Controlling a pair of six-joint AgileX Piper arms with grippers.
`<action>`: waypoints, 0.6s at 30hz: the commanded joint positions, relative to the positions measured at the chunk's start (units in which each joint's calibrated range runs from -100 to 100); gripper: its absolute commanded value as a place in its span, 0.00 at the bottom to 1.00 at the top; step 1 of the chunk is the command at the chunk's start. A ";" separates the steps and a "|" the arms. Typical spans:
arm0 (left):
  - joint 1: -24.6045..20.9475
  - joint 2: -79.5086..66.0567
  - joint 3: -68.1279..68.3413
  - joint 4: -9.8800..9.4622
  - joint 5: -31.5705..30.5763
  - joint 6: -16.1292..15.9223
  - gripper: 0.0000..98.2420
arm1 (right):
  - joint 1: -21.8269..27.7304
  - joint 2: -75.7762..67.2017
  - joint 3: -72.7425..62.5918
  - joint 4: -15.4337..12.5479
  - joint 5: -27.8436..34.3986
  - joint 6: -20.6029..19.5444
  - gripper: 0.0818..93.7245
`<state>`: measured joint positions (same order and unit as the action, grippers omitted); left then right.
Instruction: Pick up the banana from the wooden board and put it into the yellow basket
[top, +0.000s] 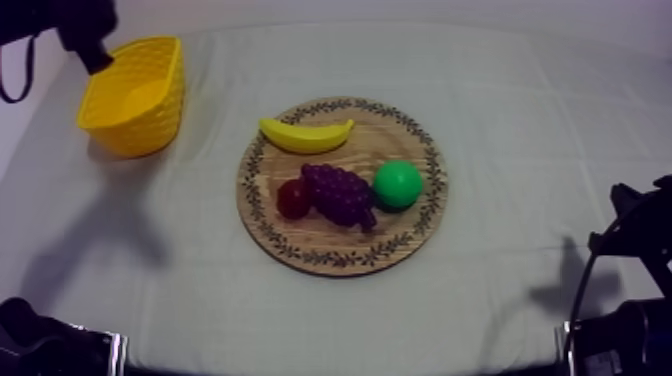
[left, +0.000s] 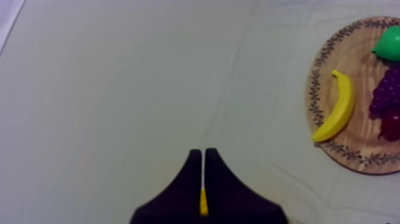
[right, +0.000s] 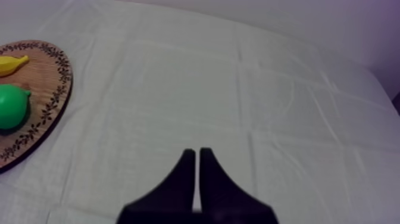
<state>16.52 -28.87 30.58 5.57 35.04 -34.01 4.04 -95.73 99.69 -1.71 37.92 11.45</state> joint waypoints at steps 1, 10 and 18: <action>2.38 3.01 -0.11 -3.14 0.01 7.19 0.00 | 0.02 -0.02 -0.03 -0.02 -0.02 0.02 0.00; 8.00 12.28 1.28 -9.15 -2.24 14.73 0.00 | 0.02 -0.02 -0.03 -0.02 -0.02 0.01 0.00; 10.75 18.38 2.85 -12.14 -3.17 18.47 0.00 | 0.02 -0.02 -0.03 -0.02 -0.02 0.04 0.00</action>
<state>27.14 -11.18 33.18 -6.39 31.83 -16.13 4.04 -95.73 99.69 -1.71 37.92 11.45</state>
